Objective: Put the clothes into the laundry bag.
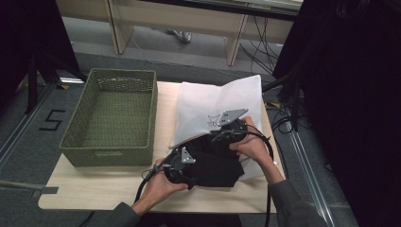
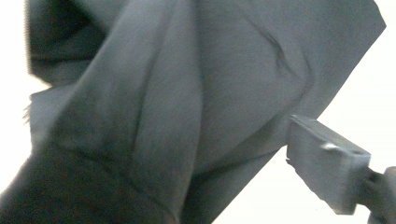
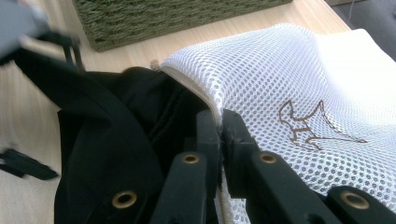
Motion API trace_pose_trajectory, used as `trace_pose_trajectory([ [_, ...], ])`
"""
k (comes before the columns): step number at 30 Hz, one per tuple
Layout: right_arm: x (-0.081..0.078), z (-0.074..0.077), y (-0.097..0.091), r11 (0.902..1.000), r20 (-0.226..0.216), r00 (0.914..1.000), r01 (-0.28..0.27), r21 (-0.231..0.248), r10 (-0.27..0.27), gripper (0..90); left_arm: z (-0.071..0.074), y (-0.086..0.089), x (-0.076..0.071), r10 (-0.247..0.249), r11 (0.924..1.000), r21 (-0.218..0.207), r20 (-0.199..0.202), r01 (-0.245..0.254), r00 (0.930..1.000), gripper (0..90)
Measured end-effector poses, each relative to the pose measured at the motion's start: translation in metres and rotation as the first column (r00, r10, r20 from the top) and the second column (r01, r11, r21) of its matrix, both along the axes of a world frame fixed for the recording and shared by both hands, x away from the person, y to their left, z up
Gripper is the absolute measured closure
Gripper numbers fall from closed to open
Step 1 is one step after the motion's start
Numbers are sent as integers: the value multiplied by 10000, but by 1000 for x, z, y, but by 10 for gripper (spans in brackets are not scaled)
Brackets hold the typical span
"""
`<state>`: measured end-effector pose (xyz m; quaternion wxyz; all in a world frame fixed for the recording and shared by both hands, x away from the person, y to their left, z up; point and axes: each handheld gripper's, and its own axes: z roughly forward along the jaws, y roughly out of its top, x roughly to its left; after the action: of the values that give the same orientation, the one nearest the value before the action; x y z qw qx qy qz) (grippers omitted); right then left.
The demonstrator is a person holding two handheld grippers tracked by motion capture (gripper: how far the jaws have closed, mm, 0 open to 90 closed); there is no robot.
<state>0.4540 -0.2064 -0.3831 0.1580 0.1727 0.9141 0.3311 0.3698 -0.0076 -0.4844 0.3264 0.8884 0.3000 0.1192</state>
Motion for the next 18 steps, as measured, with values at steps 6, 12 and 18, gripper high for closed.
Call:
trace_pose_trajectory([
  [6,-2,-2,1,10000,-145,9999,-47,-26,47,877,-9,-26,19,-242,9993,280,457,229,9987,763],
  [12,-4,-2,3,9998,-331,9993,-196,53,198,877,-7,-35,36,54,9999,115,838,-64,9965,851],
  [18,-5,-1,1,9999,-311,9994,-161,64,163,878,-4,-33,53,935,9956,-253,1499,-907,9843,854],
])
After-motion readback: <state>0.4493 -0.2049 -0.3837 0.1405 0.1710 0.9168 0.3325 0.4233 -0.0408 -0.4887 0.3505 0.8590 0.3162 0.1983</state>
